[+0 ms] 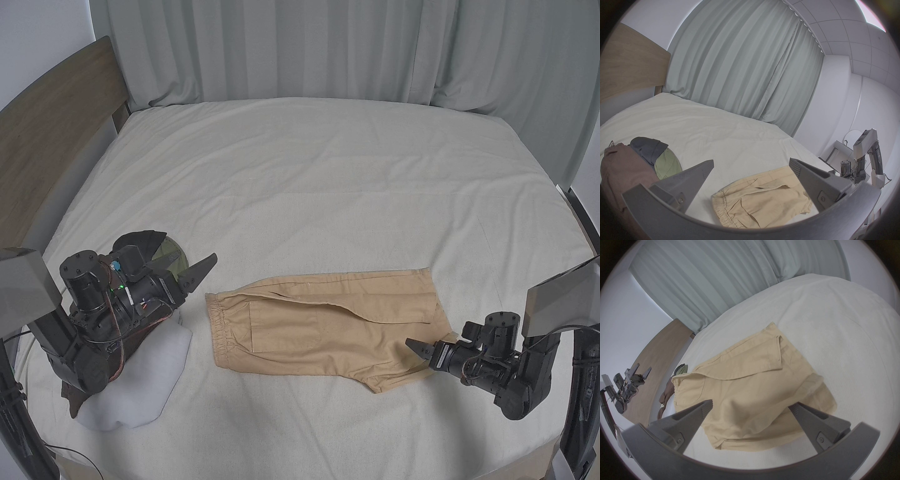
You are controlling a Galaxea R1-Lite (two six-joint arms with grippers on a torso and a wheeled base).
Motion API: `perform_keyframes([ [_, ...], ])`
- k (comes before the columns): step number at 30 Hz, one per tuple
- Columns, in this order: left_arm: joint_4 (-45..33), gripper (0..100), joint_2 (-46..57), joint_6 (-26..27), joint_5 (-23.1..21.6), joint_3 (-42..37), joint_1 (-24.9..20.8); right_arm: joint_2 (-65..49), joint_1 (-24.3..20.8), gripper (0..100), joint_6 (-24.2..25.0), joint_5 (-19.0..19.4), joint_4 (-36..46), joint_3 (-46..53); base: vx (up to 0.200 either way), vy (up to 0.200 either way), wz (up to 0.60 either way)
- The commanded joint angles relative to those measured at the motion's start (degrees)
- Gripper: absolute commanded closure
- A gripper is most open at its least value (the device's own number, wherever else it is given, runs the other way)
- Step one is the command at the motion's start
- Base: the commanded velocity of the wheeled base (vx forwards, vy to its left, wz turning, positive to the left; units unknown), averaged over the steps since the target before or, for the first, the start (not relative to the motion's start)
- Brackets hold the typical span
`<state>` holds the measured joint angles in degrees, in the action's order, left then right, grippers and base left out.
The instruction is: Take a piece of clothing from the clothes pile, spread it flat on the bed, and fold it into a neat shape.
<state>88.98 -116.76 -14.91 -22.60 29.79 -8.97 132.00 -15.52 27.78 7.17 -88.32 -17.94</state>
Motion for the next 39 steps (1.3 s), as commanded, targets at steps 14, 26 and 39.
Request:
perform_keyframes([
  [14,0.05,0,0.04,-0.03,-0.07,0.09,0.18,4.85,1.02,100,0.17,-0.49,-0.1,0.54,0.0,0.0,0.0],
  [26,0.05,0,-0.31,-0.03,0.01,0.09,0.01,-2.27,0.23,100,-0.01,-1.02,-0.01,5.46,0.0,0.0,0.0],
  [39,0.05,0,-0.48,-0.03,0.01,0.09,0.1,-4.56,-0.92,100,-0.18,-1.19,-0.01,9.51,0.0,0.0,0.0],
])
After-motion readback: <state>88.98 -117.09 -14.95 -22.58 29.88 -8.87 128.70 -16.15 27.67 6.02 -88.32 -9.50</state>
